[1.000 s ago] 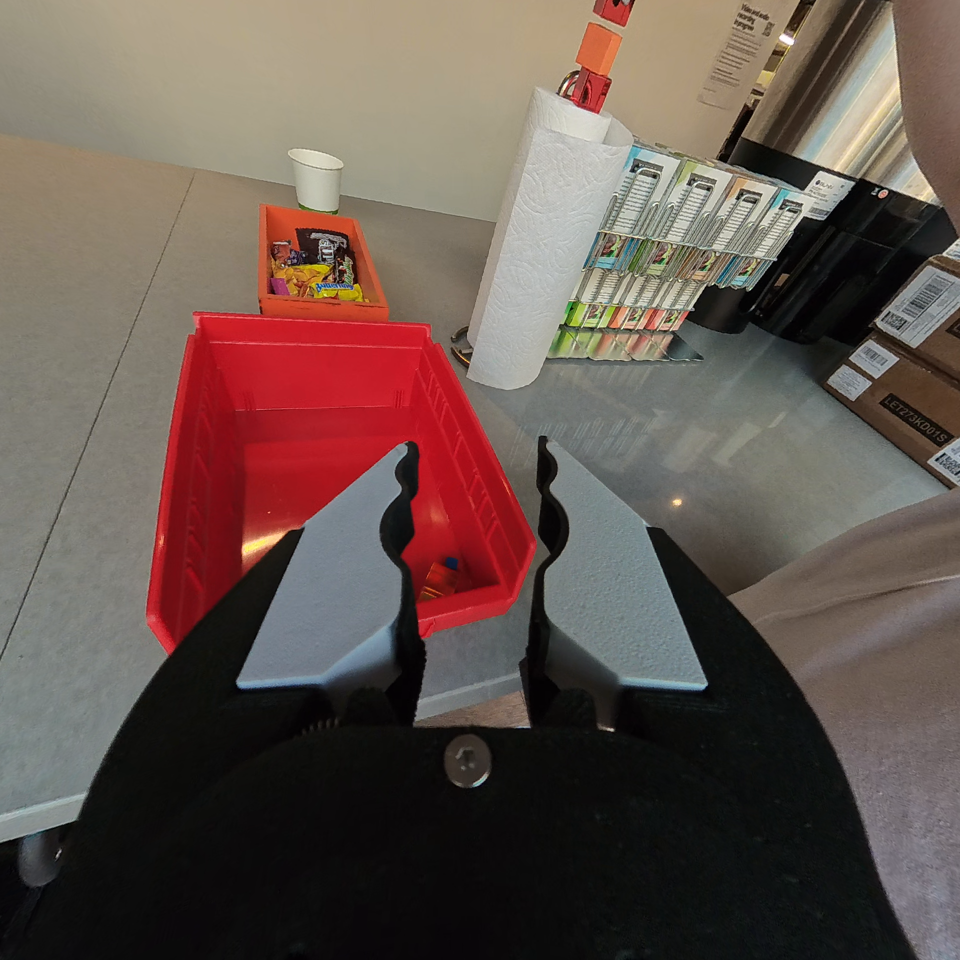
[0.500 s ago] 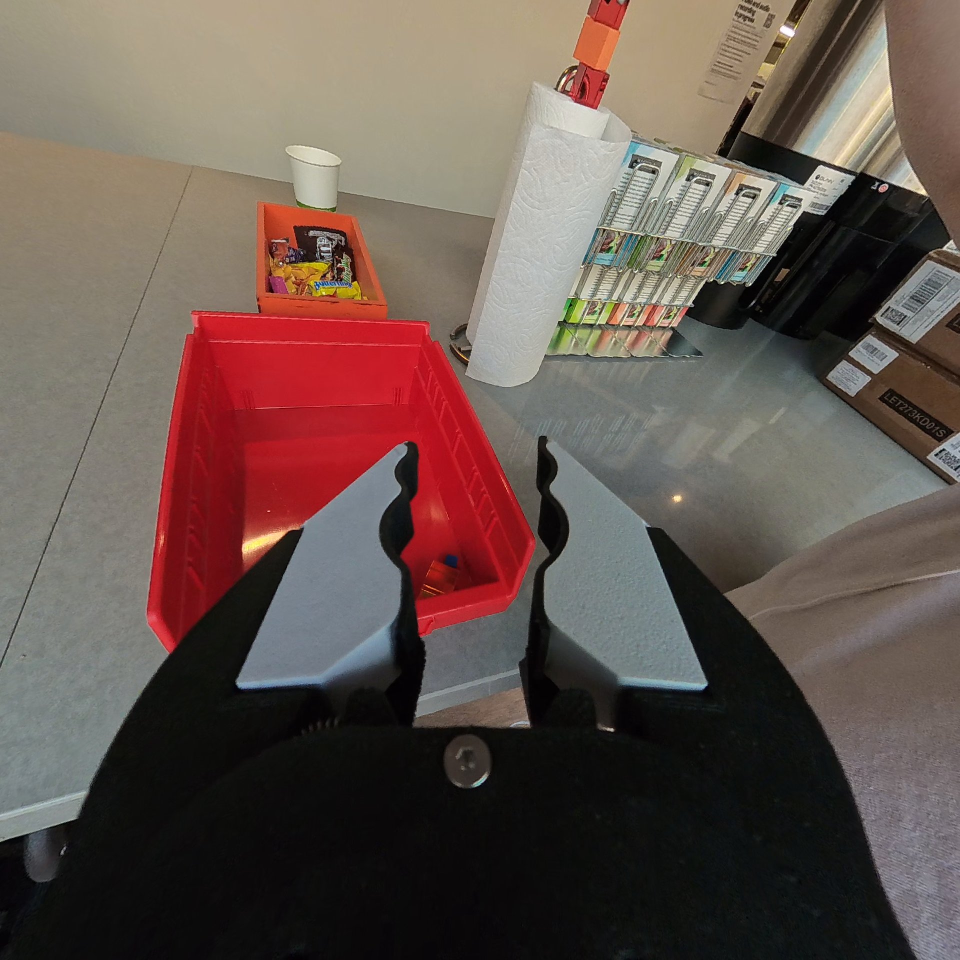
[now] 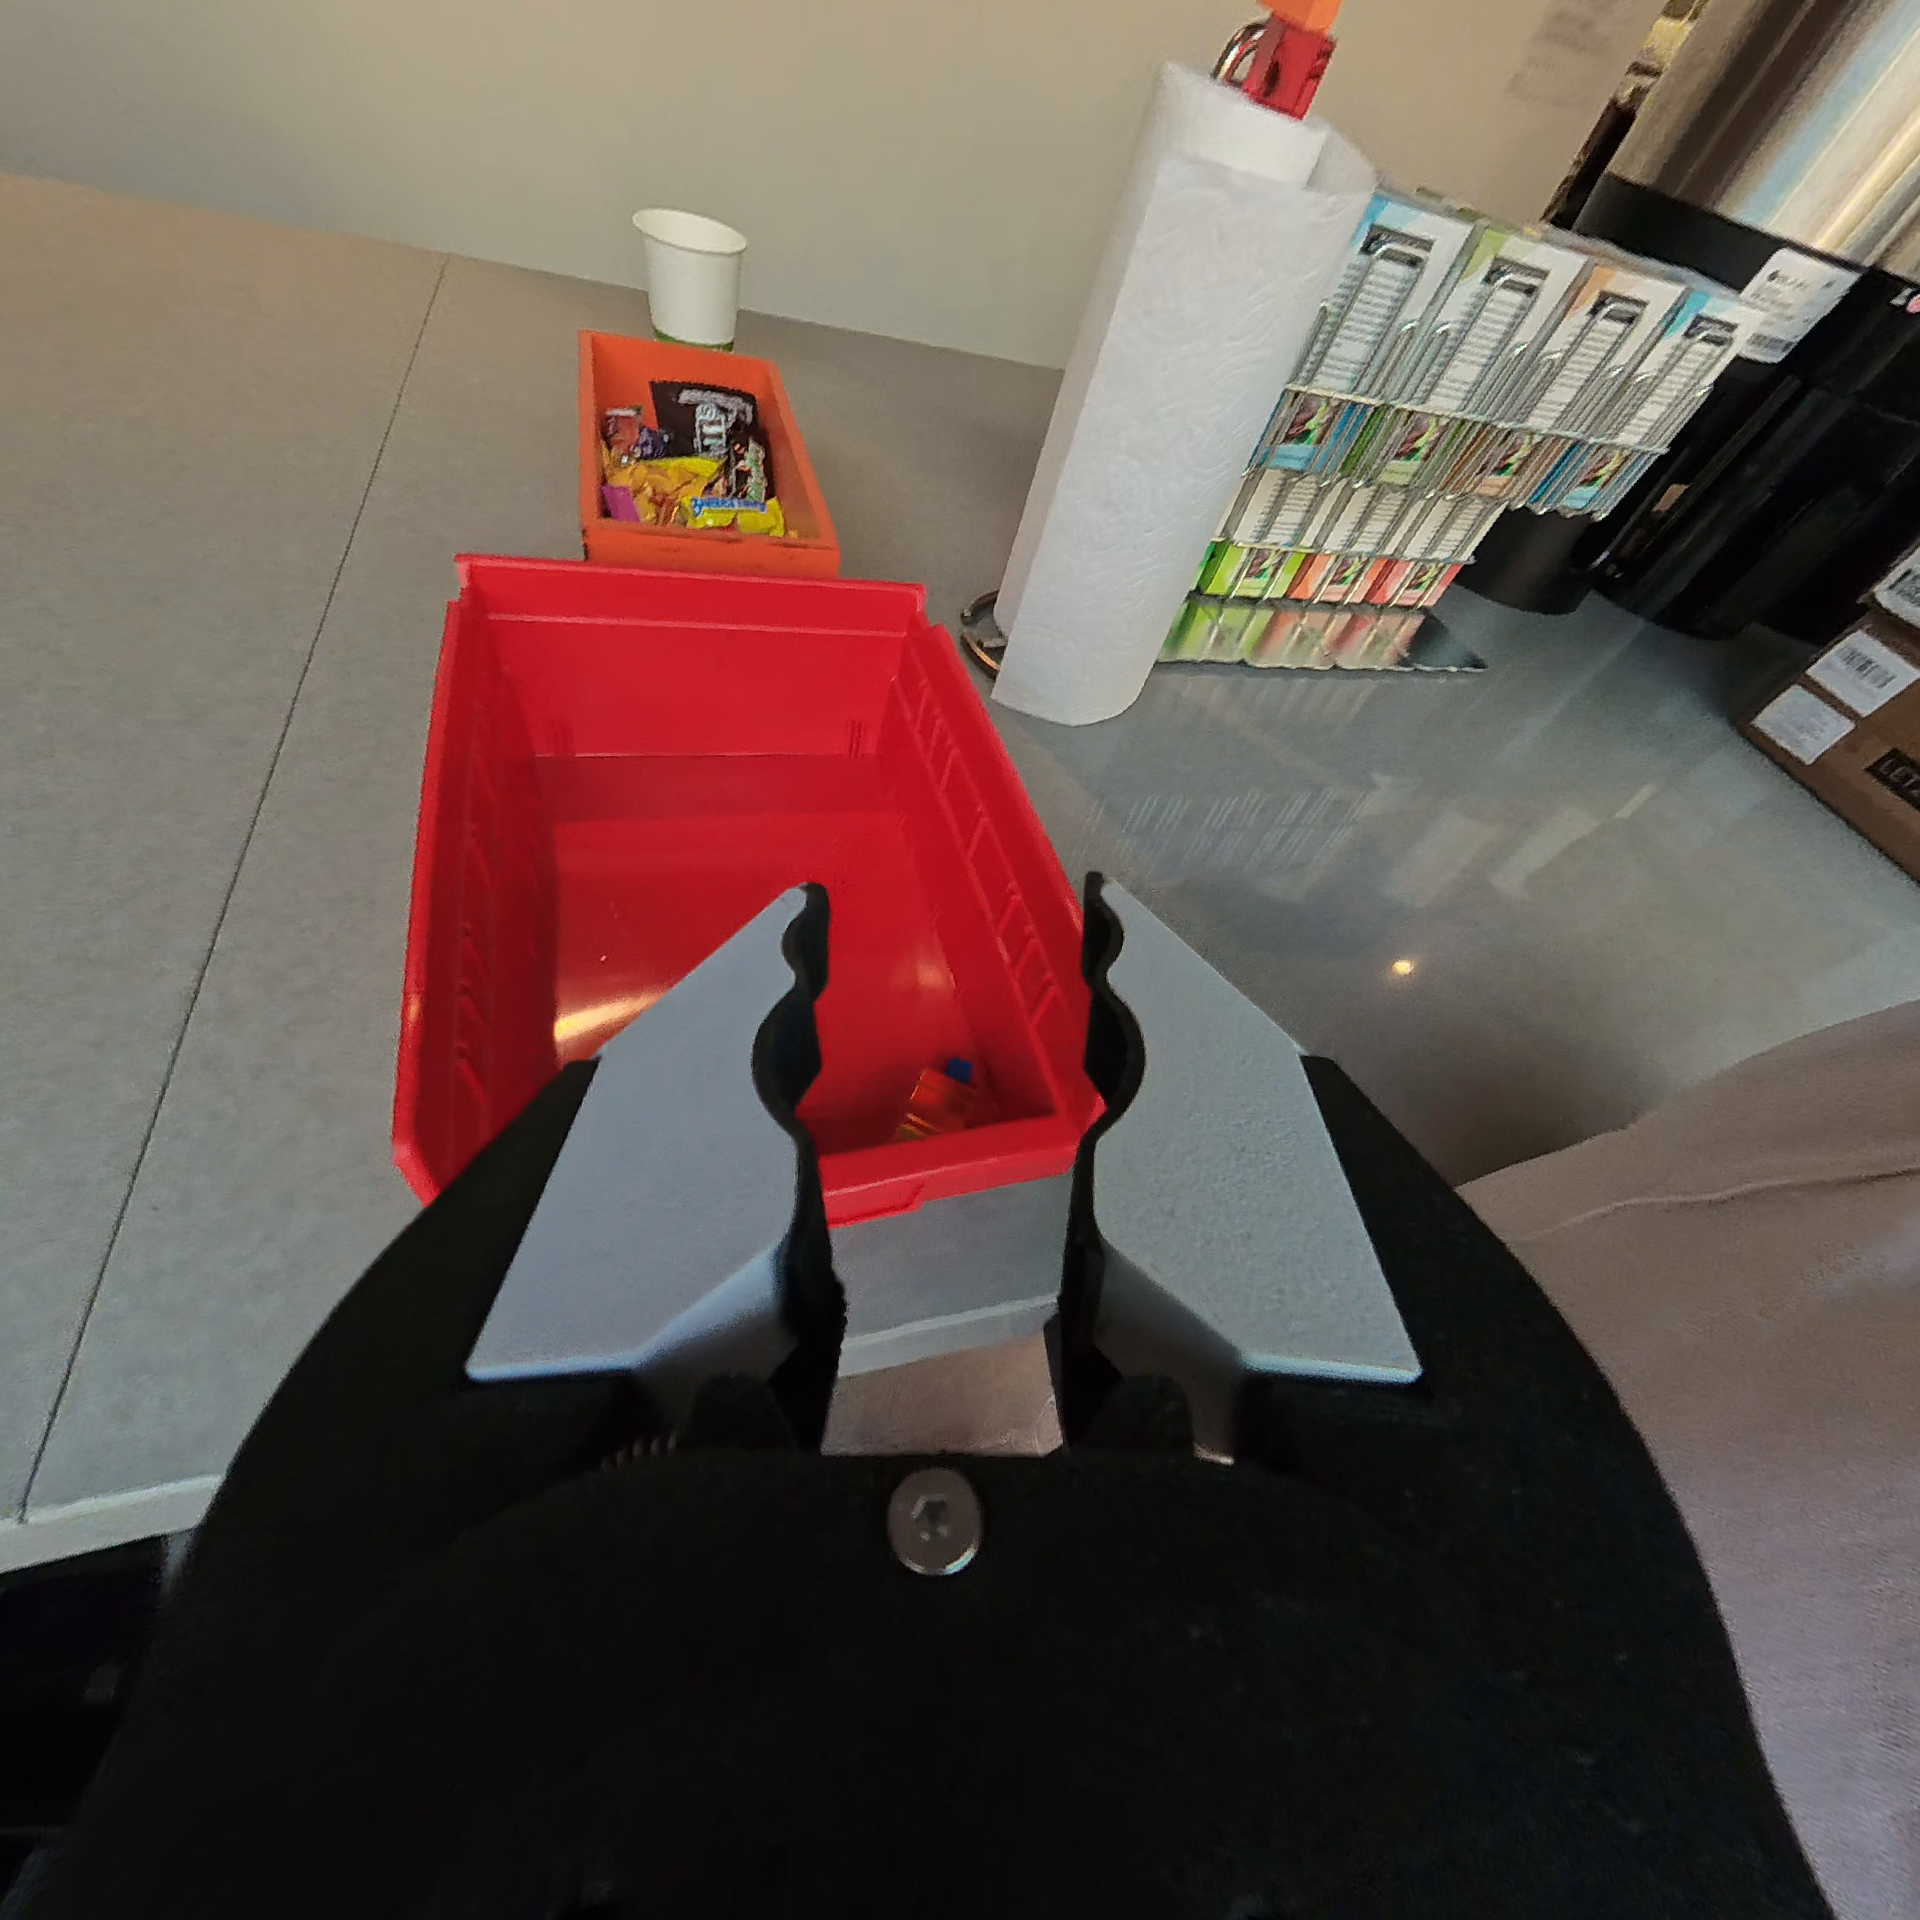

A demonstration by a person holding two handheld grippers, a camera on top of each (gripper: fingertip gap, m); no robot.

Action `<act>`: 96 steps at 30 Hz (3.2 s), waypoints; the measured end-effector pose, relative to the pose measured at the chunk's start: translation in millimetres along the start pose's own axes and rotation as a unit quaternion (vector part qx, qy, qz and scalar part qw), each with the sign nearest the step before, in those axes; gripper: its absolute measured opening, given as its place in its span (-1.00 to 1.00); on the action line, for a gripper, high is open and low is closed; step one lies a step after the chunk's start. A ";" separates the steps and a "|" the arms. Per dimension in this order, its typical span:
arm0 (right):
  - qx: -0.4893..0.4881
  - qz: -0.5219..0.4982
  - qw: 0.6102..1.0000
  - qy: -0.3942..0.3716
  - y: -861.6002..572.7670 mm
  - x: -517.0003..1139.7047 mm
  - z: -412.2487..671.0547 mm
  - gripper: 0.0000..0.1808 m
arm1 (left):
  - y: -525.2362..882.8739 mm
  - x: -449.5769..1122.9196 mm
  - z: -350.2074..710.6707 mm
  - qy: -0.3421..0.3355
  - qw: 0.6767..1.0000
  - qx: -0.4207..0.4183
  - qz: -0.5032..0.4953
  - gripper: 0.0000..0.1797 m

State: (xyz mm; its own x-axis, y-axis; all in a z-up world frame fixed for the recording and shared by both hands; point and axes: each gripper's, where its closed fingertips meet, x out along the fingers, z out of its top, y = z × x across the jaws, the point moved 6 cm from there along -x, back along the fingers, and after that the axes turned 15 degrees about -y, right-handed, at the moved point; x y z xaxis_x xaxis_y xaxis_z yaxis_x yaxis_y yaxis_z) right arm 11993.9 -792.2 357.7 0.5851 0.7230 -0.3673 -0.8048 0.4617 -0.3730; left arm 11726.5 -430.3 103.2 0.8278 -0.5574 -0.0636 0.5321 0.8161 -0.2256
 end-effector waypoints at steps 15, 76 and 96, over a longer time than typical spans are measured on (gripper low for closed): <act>-0.150 0.388 0.903 0.106 351.9 155.9 -78.7 -0.58 | 70.1 -4.9 6.3 -0.009 0.999 0.021 -0.046 -0.47; -0.018 0.022 0.960 0.280 -12.6 25.3 -30.8 -0.73 | -76.0 190.3 148.0 0.046 0.938 0.124 -0.320 -0.39; -0.004 0.054 0.954 0.295 -14.0 35.7 -37.9 -0.72 | -55.7 168.1 136.8 0.051 0.948 0.117 -0.293 -0.41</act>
State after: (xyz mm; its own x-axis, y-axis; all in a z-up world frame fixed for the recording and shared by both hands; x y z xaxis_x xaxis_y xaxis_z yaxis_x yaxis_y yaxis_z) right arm 12029.9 -792.3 317.5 0.4542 0.3504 -0.8191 -0.8645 0.3954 -0.3102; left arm 11860.3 -548.5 238.0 0.3633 -0.9273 -0.0904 0.9297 0.3671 -0.0299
